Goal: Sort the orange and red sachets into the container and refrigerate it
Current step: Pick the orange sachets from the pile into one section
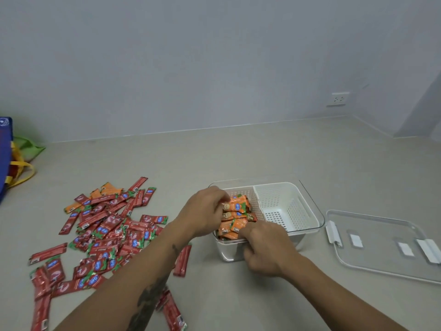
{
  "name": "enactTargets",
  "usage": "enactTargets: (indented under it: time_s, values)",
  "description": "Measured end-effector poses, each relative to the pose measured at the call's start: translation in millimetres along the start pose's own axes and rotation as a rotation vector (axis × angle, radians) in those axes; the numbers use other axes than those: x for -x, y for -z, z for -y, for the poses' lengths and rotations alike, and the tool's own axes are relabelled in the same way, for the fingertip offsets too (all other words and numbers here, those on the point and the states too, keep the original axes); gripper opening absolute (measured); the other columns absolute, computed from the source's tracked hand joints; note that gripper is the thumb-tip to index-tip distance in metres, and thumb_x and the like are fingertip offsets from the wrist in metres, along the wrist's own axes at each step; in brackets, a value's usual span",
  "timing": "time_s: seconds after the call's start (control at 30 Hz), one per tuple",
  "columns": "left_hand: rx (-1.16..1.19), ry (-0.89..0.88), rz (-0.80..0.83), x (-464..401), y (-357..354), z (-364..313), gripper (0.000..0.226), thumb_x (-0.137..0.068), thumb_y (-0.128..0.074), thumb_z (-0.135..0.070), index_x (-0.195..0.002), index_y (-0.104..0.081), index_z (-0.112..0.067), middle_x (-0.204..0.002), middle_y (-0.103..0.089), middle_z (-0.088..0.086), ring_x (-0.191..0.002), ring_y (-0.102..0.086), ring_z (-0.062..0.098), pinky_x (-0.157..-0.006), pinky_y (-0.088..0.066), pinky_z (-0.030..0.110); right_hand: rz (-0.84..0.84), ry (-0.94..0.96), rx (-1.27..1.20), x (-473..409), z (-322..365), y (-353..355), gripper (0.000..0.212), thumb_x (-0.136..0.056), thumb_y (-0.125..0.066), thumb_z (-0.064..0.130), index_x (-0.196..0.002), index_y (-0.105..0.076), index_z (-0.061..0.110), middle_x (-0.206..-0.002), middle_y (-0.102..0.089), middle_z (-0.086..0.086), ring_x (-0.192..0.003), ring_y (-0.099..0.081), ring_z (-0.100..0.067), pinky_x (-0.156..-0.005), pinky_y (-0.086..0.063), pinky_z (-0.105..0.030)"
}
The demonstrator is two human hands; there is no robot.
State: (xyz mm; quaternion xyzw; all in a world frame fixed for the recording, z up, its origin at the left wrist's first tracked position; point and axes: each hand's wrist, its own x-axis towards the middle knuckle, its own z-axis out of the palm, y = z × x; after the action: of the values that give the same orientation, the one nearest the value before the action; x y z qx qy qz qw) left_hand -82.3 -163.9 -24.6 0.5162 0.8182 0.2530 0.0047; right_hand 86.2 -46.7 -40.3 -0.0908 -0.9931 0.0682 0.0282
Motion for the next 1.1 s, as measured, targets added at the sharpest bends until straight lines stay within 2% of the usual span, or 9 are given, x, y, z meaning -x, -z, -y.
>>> enactTargets:
  time_s: [0.1,0.2,0.33,0.47,0.6,0.67,0.87,1.0,1.1]
  values:
    - [0.072,0.007,-0.094,26.8,15.7,13.9,0.023,-0.09,-0.054,-0.012,-0.107,-0.068,-0.019,-0.1,-0.066,-0.008,-0.091,-0.058,0.01,-0.082,-0.047,0.025,0.009,-0.057,-0.213,-3.7,3.3,5.5,0.028,-0.075,-0.053,0.039,-0.1,-0.062,0.03,-0.103,-0.064,0.011,-0.096,-0.059,-0.016,-0.078,-0.047,-0.031]
    - [0.081,0.07,-0.092,57.9,36.1,42.0,0.022,-0.092,-0.054,-0.011,-0.106,-0.068,-0.019,-0.097,-0.065,-0.011,-0.088,-0.058,0.006,-0.081,-0.047,0.022,-0.042,-0.044,-0.408,-17.5,23.7,12.1,0.03,-0.078,-0.061,0.033,-0.108,-0.064,0.031,-0.103,-0.059,0.011,-0.095,-0.056,-0.009,-0.085,-0.046,-0.027]
    - [0.054,0.195,-0.062,100.0,71.0,93.0,0.022,-0.093,-0.053,-0.013,-0.109,-0.068,-0.019,-0.102,-0.065,-0.007,-0.09,-0.057,0.008,-0.083,-0.048,0.027,-0.051,0.025,-0.437,-57.2,79.5,18.1,0.039,-0.077,-0.057,0.039,-0.114,-0.063,0.029,-0.102,-0.055,0.01,-0.097,-0.053,-0.007,-0.087,-0.044,-0.026]
    - [0.045,0.337,-0.062,144.1,101.9,150.7,0.023,-0.095,-0.053,-0.018,-0.112,-0.067,-0.023,-0.109,-0.065,-0.008,-0.097,-0.057,0.009,-0.087,-0.052,0.032,0.008,0.051,-0.435,-104.6,138.7,7.2,0.037,-0.084,-0.062,0.035,-0.12,-0.059,0.03,-0.108,-0.053,0.008,-0.098,-0.052,-0.007,-0.081,-0.042,-0.025]
    - [0.07,0.438,-0.065,180.3,120.6,200.9,0.02,-0.095,-0.054,-0.016,-0.108,-0.067,-0.024,-0.099,-0.064,-0.01,-0.082,-0.061,0.005,-0.071,-0.052,0.026,0.103,0.017,-0.447,-140.7,187.7,-22.5,0.035,-0.089,-0.064,0.029,-0.123,-0.057,0.027,-0.114,-0.052,0.004,-0.101,-0.052,-0.01,-0.084,-0.043,-0.027]
    - [0.073,0.483,-0.031,195.8,126.6,219.6,0.02,-0.096,-0.054,-0.017,-0.108,-0.067,-0.024,-0.096,-0.065,-0.009,-0.078,-0.063,0.01,-0.068,-0.054,0.029,0.171,-0.001,-0.449,-153.5,205.9,-37.3,0.037,-0.09,-0.062,0.029,-0.126,-0.055,0.025,-0.115,-0.051,0.002,-0.102,-0.052,-0.013,-0.085,-0.043,-0.029]
    - [0.109,0.568,-0.043,206.8,134.4,279.4,0.018,-0.097,-0.055,-0.019,-0.108,-0.067,-0.026,-0.107,-0.064,-0.009,-0.088,-0.06,0.005,-0.078,-0.051,0.024,0.333,-0.035,-0.401,-198.2,243.0,-70.3,0.039,-0.089,-0.057,0.028,-0.128,-0.052,0.026,-0.121,-0.047,-0.001,-0.111,-0.05,-0.021,-0.095,-0.046,-0.038]
    - [0.154,0.584,-0.054,188.1,123.0,312.2,0.021,-0.096,-0.053,-0.016,-0.11,-0.066,-0.024,-0.113,-0.063,-0.005,-0.103,-0.058,0.012,-0.091,-0.052,0.032,0.423,-0.033,-0.332,-240.7,255.4,-79.3,0.047,-0.087,-0.057,0.027,-0.133,-0.049,0.023,-0.129,-0.044,-0.005,-0.12,-0.046,-0.027,-0.102,-0.044,-0.044]
    - [0.14,0.575,-0.069,164.6,115.8,331.3,0.032,-0.095,-0.051,-0.015,-0.125,-0.06,-0.023,-0.123,-0.055,-0.004,-0.116,-0.052,0.016,-0.101,-0.045,0.034,0.444,-0.033,-0.305,-279.1,261.5,-82.3,0.052,-0.087,-0.058,0.022,-0.137,-0.046,0.019,-0.136,-0.042,-0.008,-0.129,-0.041,-0.031,-0.106,-0.042,-0.048]
